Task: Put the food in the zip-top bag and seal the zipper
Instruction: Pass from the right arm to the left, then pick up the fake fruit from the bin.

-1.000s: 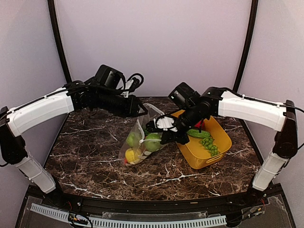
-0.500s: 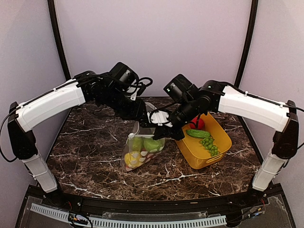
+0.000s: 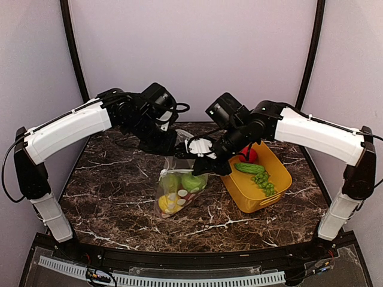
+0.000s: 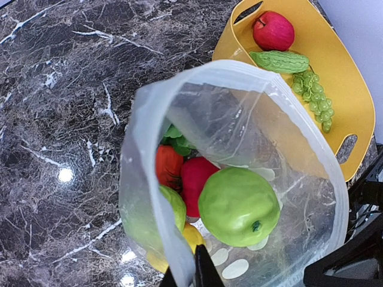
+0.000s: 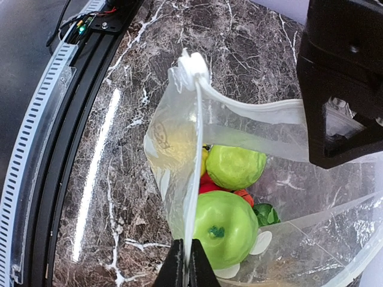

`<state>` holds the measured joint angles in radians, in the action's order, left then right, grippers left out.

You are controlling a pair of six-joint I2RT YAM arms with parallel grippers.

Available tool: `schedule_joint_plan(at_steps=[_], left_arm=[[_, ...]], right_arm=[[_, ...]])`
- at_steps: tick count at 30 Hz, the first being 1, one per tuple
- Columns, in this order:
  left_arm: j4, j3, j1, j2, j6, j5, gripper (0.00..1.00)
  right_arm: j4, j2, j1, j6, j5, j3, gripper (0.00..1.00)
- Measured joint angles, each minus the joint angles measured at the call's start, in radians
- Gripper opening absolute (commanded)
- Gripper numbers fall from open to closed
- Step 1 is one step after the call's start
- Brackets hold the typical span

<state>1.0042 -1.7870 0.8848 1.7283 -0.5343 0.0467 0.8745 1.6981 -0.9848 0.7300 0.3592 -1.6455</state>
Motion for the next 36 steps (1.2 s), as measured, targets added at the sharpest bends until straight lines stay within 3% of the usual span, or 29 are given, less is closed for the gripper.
schedule_joint_plan(at_steps=[5,8,13,20,27,36], left_arm=[[-0.027,0.000,0.000,0.000,0.020,-0.001,0.01],[-0.044,0.000,0.000,0.000,0.035,-0.001,0.01],[-0.070,0.000,0.000,0.000,0.060,-0.001,0.01],[-0.129,0.030,0.000,-0.008,0.080,-0.006,0.01],[-0.178,0.074,0.000,-0.011,0.091,-0.026,0.01],[-0.219,0.111,0.000,-0.030,0.105,-0.051,0.01]], right_arm=[[-0.004,0.000,0.000,-0.013,0.000,0.000,0.34],[0.002,-0.003,0.000,-0.027,0.000,0.000,0.42],[0.027,-0.060,0.058,-0.029,0.060,0.000,0.44],[0.018,-0.166,0.390,-0.053,0.229,0.008,0.44],[-0.004,-0.117,0.658,-0.098,0.325,0.033,0.42],[-0.014,-0.021,0.690,-0.134,0.212,0.089,0.41]])
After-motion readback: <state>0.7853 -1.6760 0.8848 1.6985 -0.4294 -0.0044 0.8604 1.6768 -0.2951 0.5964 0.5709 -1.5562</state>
